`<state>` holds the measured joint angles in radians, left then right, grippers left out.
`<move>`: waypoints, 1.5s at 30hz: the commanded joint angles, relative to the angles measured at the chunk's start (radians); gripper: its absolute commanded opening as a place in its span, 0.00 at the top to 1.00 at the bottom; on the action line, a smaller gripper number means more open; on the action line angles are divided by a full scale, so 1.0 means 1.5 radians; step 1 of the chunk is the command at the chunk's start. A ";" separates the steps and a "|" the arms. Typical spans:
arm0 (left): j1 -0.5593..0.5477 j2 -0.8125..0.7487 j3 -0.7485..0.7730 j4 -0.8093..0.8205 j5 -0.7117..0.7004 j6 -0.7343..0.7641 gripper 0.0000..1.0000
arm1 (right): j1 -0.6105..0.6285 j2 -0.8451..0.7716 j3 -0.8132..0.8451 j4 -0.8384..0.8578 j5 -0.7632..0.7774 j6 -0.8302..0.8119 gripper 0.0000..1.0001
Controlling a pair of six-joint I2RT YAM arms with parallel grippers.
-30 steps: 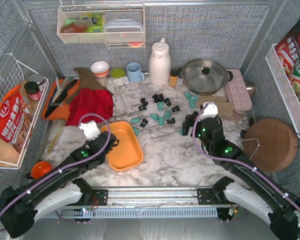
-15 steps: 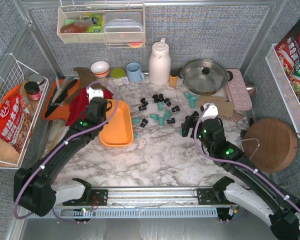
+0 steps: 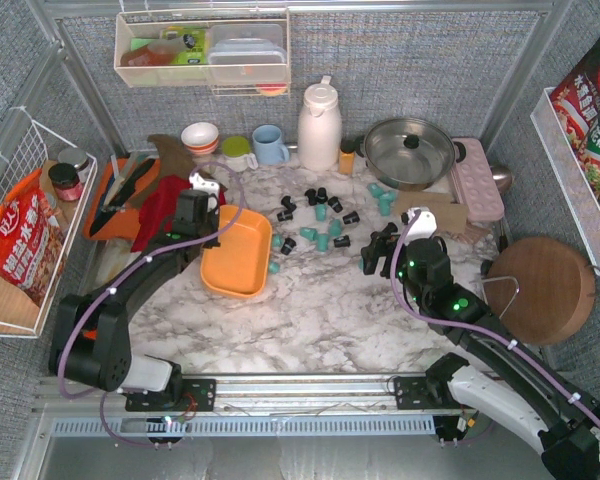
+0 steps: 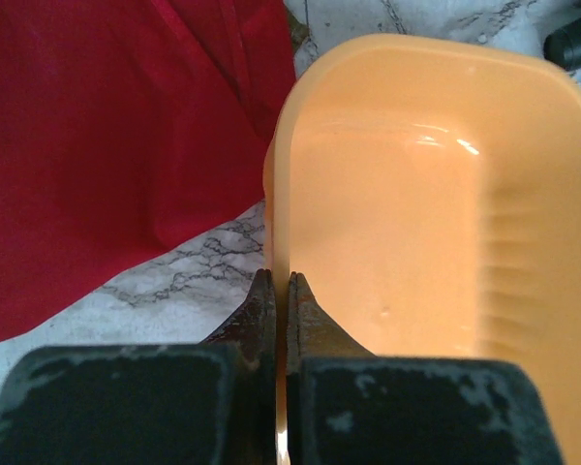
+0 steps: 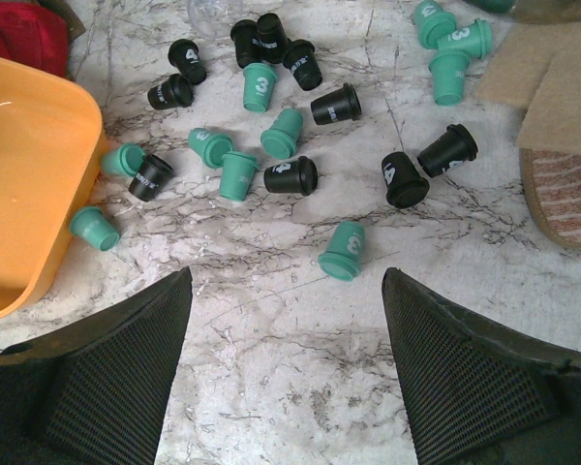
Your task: Mix the coffee capsules in the storage basket
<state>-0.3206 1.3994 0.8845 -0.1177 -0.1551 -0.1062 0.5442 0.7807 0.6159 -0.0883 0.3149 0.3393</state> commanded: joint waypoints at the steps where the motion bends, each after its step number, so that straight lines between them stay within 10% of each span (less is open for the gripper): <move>1: 0.003 0.037 0.002 0.072 -0.002 -0.026 1.00 | 0.001 -0.003 0.000 0.023 -0.002 0.002 0.17; 15: 0.004 0.035 -0.118 0.231 0.140 -0.216 1.00 | 0.001 0.021 -0.003 0.034 -0.008 0.005 0.17; 22: 0.003 0.008 -0.111 0.112 0.041 -0.266 1.00 | 0.001 0.035 0.000 0.034 -0.011 0.003 0.17; 35: 0.013 -0.049 -0.153 0.057 0.044 -0.216 1.00 | 0.009 0.133 -0.018 0.151 -0.169 -0.032 0.18; 45: 0.020 0.046 -0.070 0.039 -0.009 -0.149 0.94 | 0.120 0.312 0.024 0.219 -0.241 -0.263 0.21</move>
<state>-0.2943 1.4315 0.7448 -0.0399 -0.1356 -0.3893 0.6807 1.1950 0.6418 0.1436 0.0093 0.1509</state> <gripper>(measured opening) 0.058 0.790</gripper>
